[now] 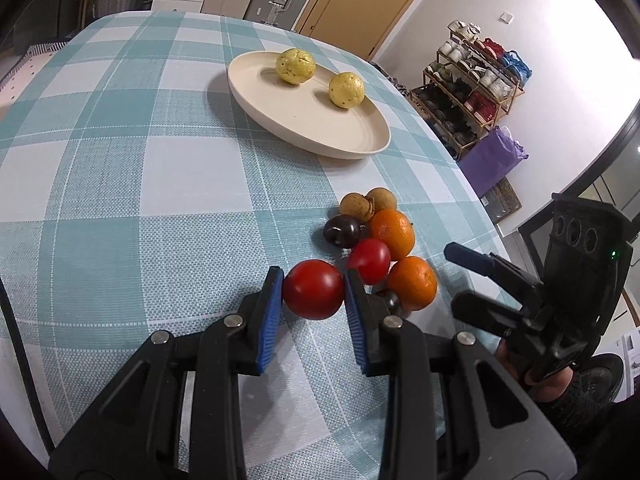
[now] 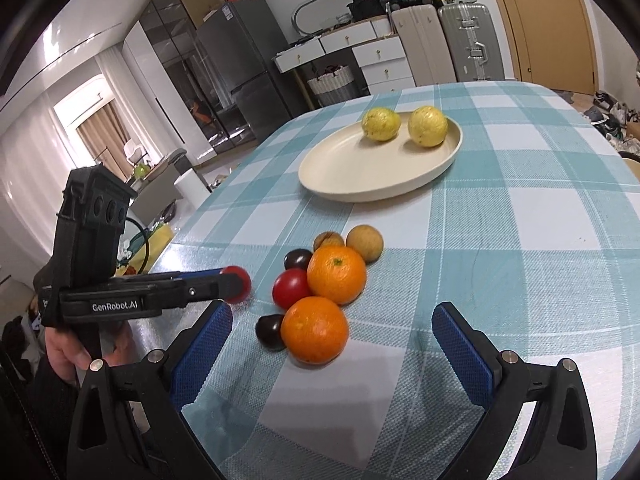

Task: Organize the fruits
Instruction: 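Grasp the red tomato with the left tool while the right tool grasps an orange, then carry the tomato and orange over the plate and lower them beside the yellow fruits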

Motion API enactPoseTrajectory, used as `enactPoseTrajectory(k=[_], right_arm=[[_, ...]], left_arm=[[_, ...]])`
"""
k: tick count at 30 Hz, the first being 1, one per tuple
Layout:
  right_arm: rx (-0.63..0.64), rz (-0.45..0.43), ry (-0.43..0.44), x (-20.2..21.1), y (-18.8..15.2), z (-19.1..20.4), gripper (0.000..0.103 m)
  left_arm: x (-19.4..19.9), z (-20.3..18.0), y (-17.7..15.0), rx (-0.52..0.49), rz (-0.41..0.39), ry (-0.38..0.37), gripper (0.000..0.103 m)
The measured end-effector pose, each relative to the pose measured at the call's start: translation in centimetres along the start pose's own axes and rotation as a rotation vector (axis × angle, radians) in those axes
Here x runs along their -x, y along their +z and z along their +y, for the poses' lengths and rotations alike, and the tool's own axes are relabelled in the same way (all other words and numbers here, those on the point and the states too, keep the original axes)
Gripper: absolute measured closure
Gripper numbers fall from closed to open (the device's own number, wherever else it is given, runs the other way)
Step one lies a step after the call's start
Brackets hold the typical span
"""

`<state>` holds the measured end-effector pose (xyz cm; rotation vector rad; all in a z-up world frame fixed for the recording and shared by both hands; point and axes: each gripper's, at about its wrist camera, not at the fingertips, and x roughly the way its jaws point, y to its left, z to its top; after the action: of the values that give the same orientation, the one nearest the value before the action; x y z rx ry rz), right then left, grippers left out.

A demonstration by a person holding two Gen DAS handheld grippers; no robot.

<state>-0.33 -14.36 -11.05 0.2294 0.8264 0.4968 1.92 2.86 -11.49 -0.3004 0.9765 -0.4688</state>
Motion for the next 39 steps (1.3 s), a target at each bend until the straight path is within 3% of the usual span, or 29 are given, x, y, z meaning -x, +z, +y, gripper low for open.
enactPoseTrajectory(k=[3, 9, 11, 14, 15, 28, 39], right_arm=[[0.000, 0.020, 0.014, -0.5, -0.3, 0.1, 0.002], [-0.020, 0.066, 0.052, -1.3, -0.5, 0.0, 0.029], [-0.021, 0.068, 0.052, -1.4, -0.5, 0.1, 0.033], [-0.016, 0.078, 0.058, -1.6, -0.6, 0.1, 0.057], [-0.018, 0.082, 0.062, -1.7, -0.7, 0.1, 0.060], [-0.049, 0.014, 0.086, 0.1, -0.1, -0.6, 0.063], [0.024, -0.097, 0.065, 3.0, 5.3, -0.5, 0.063]], left_arm=[[-0.1, 0.1, -0.1, 0.003, 0.003, 0.001, 0.076], [-0.2, 0.2, -0.2, 0.007, 0.008, 0.001, 0.076], [-0.3, 0.2, -0.2, 0.008, 0.009, 0.001, 0.075], [-0.4, 0.2, -0.3, 0.010, 0.012, 0.001, 0.076], [-0.4, 0.3, -0.3, 0.011, 0.012, 0.002, 0.075], [0.2, 0.3, 0.8, 0.013, -0.005, 0.019, 0.075], [2.0, 0.5, 6.1, -0.002, -0.072, 0.046, 0.075]])
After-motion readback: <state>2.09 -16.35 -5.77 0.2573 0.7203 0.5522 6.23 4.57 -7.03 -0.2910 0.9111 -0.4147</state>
